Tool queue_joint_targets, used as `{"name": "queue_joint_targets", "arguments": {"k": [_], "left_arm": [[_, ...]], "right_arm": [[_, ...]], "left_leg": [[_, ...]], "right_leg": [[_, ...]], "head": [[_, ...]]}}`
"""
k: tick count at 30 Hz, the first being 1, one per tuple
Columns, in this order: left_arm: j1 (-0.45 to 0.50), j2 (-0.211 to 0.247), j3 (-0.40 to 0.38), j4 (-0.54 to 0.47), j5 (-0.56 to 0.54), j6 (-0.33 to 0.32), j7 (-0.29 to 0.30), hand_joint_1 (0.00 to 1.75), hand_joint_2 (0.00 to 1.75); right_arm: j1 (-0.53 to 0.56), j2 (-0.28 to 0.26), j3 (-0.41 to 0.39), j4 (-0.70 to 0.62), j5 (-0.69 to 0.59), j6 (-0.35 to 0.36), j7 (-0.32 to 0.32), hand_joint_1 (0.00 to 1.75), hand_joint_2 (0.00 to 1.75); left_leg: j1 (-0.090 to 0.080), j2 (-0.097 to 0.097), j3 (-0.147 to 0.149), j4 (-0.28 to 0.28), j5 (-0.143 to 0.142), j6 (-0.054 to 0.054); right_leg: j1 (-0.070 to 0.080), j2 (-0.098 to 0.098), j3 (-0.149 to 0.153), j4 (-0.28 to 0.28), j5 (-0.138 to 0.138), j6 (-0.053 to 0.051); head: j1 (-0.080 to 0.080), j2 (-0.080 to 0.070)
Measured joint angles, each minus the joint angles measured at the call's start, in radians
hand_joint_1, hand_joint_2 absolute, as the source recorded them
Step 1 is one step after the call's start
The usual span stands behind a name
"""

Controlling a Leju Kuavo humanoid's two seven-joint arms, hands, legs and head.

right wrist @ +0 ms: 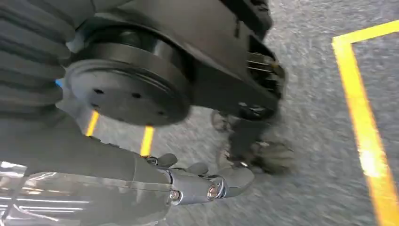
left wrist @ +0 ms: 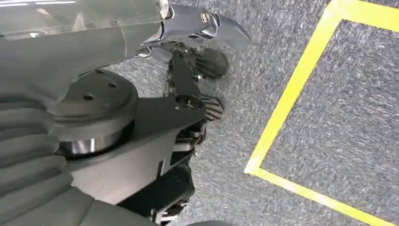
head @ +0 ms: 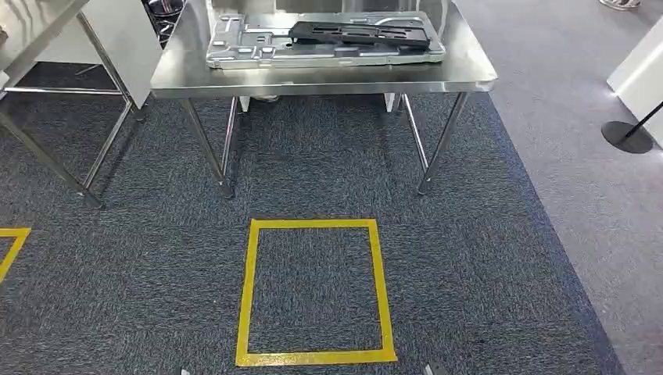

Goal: Take the parts from the cabinet and place them on the table.

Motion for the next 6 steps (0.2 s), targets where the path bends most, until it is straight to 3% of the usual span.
{"name": "queue_joint_targets", "arguments": {"k": [1,3,4,5,6], "left_arm": [[0.000,0.001,-0.001,0.000,0.000,0.000,0.000,0.00,1.75],[0.001,0.002,-0.003,0.000,-0.001,0.000,0.003,0.00,1.75],[0.003,0.003,-0.003,0.000,-0.002,0.000,0.006,0.00,1.75],[0.005,0.005,-0.003,0.000,-0.003,0.000,0.008,0.00,1.75],[0.007,0.005,-0.003,0.000,-0.004,0.000,0.010,0.00,1.75]], "right_arm": [[0.008,0.005,-0.007,0.003,-0.001,0.000,0.004,0.00,1.75],[0.024,0.013,-0.024,0.011,-0.005,0.000,0.011,0.00,1.75],[0.033,0.017,-0.030,0.013,-0.007,-0.002,0.016,0.00,1.75],[0.041,0.021,-0.036,0.015,-0.009,-0.005,0.017,0.00,1.75],[0.047,0.024,-0.043,0.016,-0.012,-0.010,0.018,0.00,1.75]], "left_leg": [[0.000,0.000,-0.004,0.000,0.003,0.004],[-0.001,0.001,-0.012,0.001,0.008,0.009],[-0.002,0.002,-0.016,0.002,0.009,0.009],[-0.002,0.002,-0.019,0.004,0.010,0.009],[-0.001,0.002,-0.021,0.005,0.011,0.010]], "right_leg": [[-0.001,0.000,-0.014,0.033,-0.033,0.005],[-0.005,0.000,-0.079,0.189,-0.125,0.013],[-0.006,0.000,-0.109,0.264,-0.154,0.016],[-0.008,0.000,-0.120,0.300,-0.160,0.017],[-0.012,0.000,-0.109,0.284,-0.143,0.022]], "head": [[0.006,0.000],[0.008,0.000],[0.008,0.000],[0.008,0.000],[0.008,0.000]]}}
